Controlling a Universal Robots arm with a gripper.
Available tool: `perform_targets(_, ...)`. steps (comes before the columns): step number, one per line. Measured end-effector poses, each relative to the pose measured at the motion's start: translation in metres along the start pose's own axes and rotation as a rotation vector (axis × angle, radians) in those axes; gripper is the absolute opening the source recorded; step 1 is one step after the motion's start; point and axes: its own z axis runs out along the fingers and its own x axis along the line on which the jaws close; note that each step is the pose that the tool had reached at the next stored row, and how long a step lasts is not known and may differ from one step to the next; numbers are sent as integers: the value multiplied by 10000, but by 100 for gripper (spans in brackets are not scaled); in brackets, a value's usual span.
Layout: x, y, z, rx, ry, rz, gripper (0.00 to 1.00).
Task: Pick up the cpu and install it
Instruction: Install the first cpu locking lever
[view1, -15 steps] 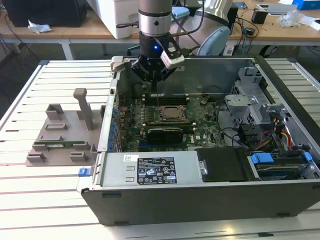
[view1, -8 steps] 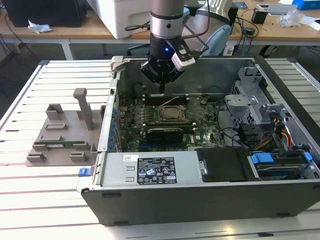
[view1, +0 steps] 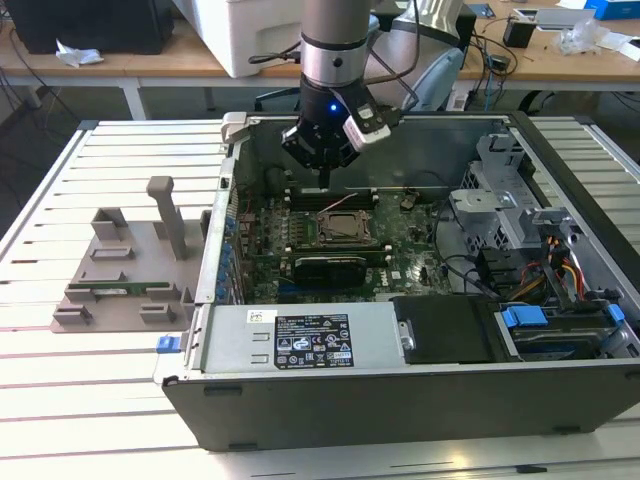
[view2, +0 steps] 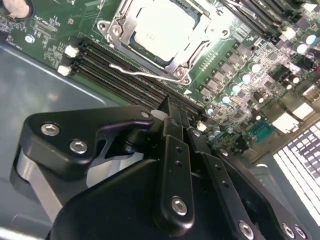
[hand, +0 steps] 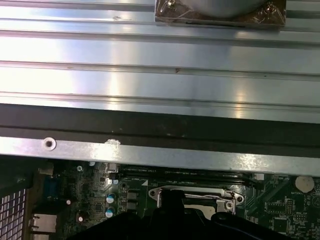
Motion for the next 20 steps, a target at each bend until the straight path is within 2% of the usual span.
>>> perform_targets(3, -17, -6, 77, 0, 1, 1, 11)
perform_targets(5, -60, -8, 170, 0, 4, 0, 11)
perform_targets(9, -96, -10, 274, 1, 6, 0, 11)
perform_targets(14, -129, -2, 344, 1, 6, -10, 11)
perform_targets(20, -194, -5, 378, 22, 9, -16, 11)
